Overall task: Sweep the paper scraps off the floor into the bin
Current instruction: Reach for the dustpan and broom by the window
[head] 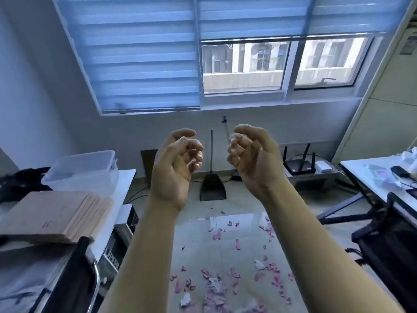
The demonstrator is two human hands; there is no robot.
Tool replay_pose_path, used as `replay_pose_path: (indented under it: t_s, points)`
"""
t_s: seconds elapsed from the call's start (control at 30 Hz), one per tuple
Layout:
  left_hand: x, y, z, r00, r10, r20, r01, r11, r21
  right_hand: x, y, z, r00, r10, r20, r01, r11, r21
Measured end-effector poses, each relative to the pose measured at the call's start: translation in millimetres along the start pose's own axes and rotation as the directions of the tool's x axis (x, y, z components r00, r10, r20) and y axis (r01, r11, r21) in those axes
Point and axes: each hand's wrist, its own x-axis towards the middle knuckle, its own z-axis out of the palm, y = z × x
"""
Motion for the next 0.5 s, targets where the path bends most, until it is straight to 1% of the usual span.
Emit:
replay_pose_path:
  t_s: [0.17, 0.23, 0.4, 0.5]
  points:
    - [34, -33, -2, 0.999, -0.03, 0.039, 0.02, 0.971, 0.24, 40, 14, -33, 0.993, -0.117, -0.034, 0.106, 0.968, -0.228]
    - [56, -46, -2, 0.998, -0.036, 0.043, 0.022, 0.96, 0.278, 65, 18, -47, 0.989, -0.148, -0.024, 0.135, 0.947, -0.292]
    - [130, -87, 3, 0.997, -0.078, 0.011, 0.069, 0.93, 0.36, 145, 17, -96, 0.99, -0.138, -0.036, 0.116, 0.926, -0.358]
    - [183, -111, 13, 0.996, -0.092, -0.009, 0.087, 0.898, 0.431, 198, 8, -128, 0.993, -0.093, -0.076, 0.054, 0.911, -0.408]
